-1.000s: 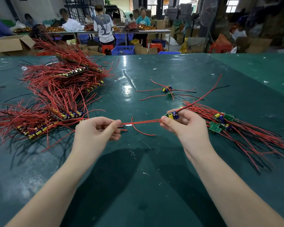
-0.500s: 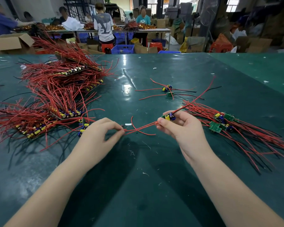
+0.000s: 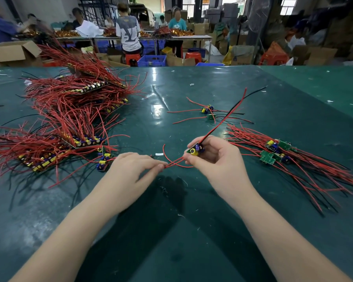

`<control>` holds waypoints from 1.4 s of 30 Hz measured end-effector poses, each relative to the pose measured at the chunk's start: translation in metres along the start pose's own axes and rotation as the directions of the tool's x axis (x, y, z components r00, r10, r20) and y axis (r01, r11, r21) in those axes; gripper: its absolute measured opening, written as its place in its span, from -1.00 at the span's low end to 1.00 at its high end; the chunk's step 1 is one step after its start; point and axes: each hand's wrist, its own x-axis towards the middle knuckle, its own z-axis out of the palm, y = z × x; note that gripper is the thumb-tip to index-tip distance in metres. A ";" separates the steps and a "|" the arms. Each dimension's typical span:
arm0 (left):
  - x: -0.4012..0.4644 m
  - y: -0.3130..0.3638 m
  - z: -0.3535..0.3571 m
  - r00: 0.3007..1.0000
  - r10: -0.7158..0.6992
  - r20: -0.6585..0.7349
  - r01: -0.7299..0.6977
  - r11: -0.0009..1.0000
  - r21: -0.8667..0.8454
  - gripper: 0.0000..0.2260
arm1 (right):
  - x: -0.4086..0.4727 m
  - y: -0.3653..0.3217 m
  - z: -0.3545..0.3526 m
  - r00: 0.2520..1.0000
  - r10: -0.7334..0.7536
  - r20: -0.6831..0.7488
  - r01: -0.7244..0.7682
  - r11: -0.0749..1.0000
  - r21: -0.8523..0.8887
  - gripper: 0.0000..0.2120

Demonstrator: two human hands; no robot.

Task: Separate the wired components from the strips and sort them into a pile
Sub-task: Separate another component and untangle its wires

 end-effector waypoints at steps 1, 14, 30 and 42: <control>0.000 0.001 0.003 1.000 0.006 0.010 -0.006 1.000 -0.019 -0.71 | 0.000 0.000 0.001 1.000 -0.003 0.017 0.003 1.000 0.013 -0.76; -0.001 0.011 -0.007 0.972 -0.196 0.127 0.233 0.776 -0.586 -0.70 | 0.009 -0.001 -0.011 0.971 0.237 -0.015 -0.215 0.904 0.370 -0.82; -0.001 0.018 -0.004 0.947 -0.204 0.248 0.321 0.593 -0.738 -0.74 | 0.011 -0.004 -0.019 0.858 0.505 -0.091 -0.393 0.760 0.517 -0.89; 0.003 0.012 -0.005 0.881 -0.447 0.156 0.307 0.289 -0.907 -0.71 | 0.014 -0.012 -0.025 0.864 0.503 0.014 -0.404 0.677 0.615 -0.93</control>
